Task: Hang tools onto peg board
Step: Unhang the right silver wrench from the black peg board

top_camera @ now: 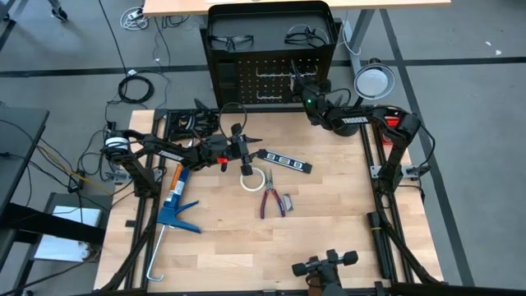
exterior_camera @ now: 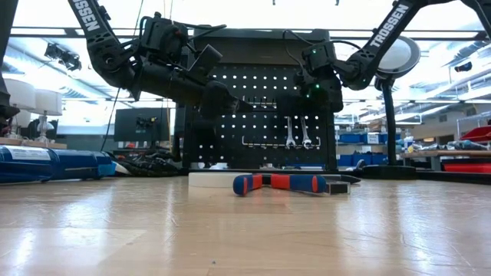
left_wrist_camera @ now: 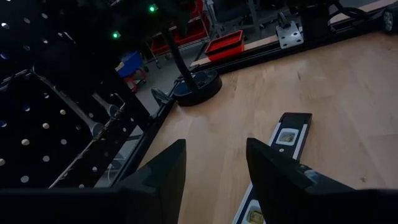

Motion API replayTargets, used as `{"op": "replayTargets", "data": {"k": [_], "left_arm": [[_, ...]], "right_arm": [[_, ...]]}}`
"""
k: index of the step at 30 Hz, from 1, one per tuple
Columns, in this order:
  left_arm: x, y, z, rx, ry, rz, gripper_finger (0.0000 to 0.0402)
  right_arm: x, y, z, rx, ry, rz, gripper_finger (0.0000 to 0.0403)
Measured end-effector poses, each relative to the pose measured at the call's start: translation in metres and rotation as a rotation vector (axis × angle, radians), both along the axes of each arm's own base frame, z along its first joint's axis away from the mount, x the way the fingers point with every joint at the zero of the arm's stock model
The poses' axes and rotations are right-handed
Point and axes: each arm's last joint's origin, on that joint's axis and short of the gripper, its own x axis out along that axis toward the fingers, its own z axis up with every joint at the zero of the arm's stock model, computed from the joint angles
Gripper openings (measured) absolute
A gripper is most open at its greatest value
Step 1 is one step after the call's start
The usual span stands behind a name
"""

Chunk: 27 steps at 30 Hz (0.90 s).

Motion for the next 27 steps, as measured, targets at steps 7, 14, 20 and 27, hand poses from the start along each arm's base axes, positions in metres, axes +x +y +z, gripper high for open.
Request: {"op": "replayTargets", "data": {"k": [7,14,20,27], "left_arm": [[0.000,0.000,0.000,0.000,0.001,0.000,0.0172],[0.000,0.000,0.000,0.000,0.002,0.001,0.0172],[0.000,0.000,0.000,-0.001,0.002,0.001,0.0172],[0.000,0.000,0.000,-0.001,0.003,0.001,0.0172]], "right_arm": [[0.000,0.001,-0.002,0.022,0.029,0.006,0.0067],[0.000,0.003,-0.002,0.028,0.042,0.010,0.0067],[-0.001,0.007,0.004,0.049,0.062,0.040,0.0065],[0.001,0.013,0.006,0.067,0.062,0.042,0.0064]]}}
